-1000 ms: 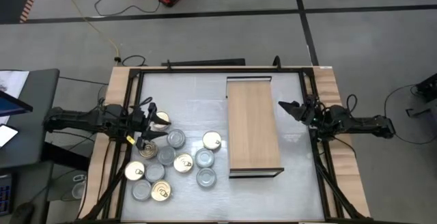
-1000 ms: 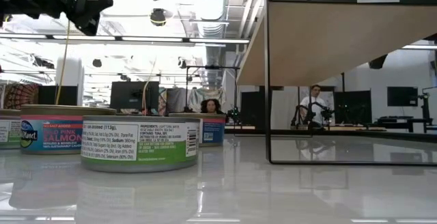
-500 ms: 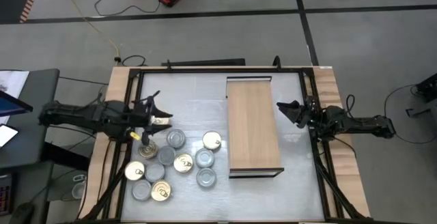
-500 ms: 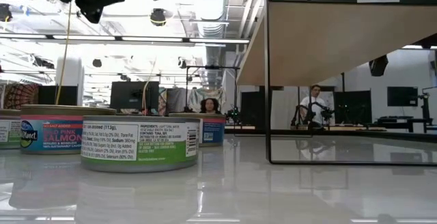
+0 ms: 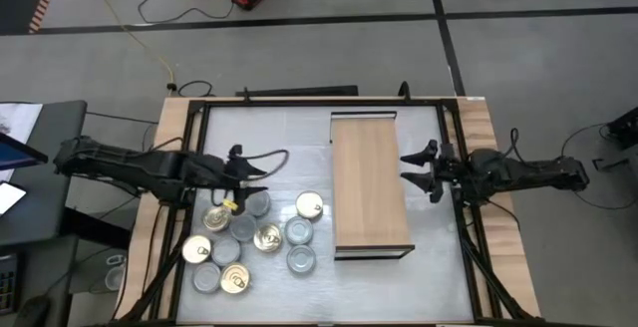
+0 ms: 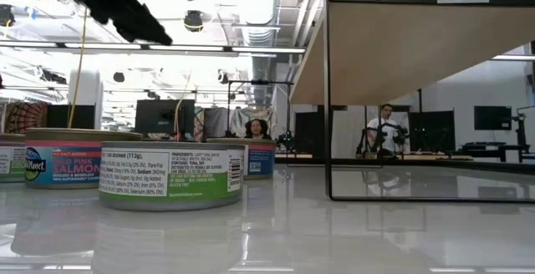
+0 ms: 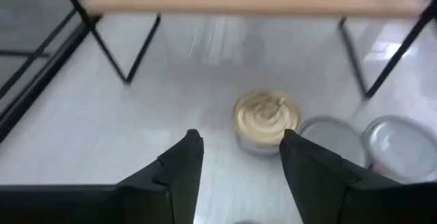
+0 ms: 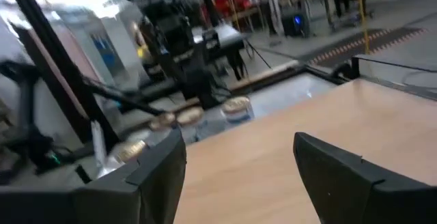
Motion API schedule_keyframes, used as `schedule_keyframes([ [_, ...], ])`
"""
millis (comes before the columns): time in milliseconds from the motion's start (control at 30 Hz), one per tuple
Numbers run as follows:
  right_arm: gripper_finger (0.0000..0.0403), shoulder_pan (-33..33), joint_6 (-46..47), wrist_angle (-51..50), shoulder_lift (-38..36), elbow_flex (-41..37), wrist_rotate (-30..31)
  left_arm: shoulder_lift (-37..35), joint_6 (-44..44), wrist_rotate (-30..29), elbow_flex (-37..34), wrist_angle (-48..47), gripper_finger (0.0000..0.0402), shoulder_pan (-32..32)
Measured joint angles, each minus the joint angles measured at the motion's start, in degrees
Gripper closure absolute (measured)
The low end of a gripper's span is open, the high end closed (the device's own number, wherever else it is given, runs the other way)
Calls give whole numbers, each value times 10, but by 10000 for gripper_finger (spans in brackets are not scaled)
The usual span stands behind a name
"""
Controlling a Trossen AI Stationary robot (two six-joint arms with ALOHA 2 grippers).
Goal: Stack canned seafood by type on shelf
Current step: Put the green can on the shelf
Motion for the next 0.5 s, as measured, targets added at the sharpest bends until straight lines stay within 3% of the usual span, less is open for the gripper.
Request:
schedule_keyframes([
  [133, 108, 0, -26, -32, 89, 55, 0, 63, 0, 14, 53, -74, 206, 21],
  [333, 108, 1, -63, -54, 206, 126, -5, 160, 9, 111, 134, -177, 220, 56],
  [500, 108, 15, -96, -13, 289, 145, -6, 213, 37, 140, 145, -219, 226, 91],
])
